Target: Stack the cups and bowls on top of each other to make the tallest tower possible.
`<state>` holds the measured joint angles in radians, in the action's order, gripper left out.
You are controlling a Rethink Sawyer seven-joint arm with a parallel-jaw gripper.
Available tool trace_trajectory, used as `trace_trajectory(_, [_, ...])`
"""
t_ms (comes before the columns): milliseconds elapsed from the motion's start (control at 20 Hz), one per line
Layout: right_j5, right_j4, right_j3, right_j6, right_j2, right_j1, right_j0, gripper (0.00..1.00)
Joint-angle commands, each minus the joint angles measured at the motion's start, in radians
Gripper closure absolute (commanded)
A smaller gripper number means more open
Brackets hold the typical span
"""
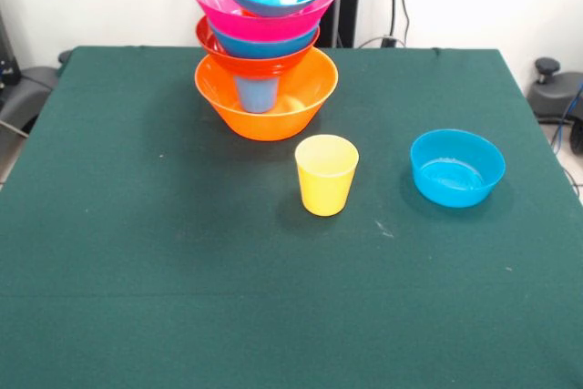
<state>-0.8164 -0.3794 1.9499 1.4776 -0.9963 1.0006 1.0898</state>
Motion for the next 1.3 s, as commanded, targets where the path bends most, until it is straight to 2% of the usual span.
trace_trajectory(50, [0.04, -0.074, 0.07, -0.135, -0.042, -0.034, -0.029, 1.0])
trace_trajectory(500, [0.081, -0.102, 0.095, -0.123, -0.05, -0.038, -0.016, 1.0])
trace_trajectory(1300, [0.094, -0.142, 0.107, -0.117, -0.039, -0.067, -0.009, 1.0])
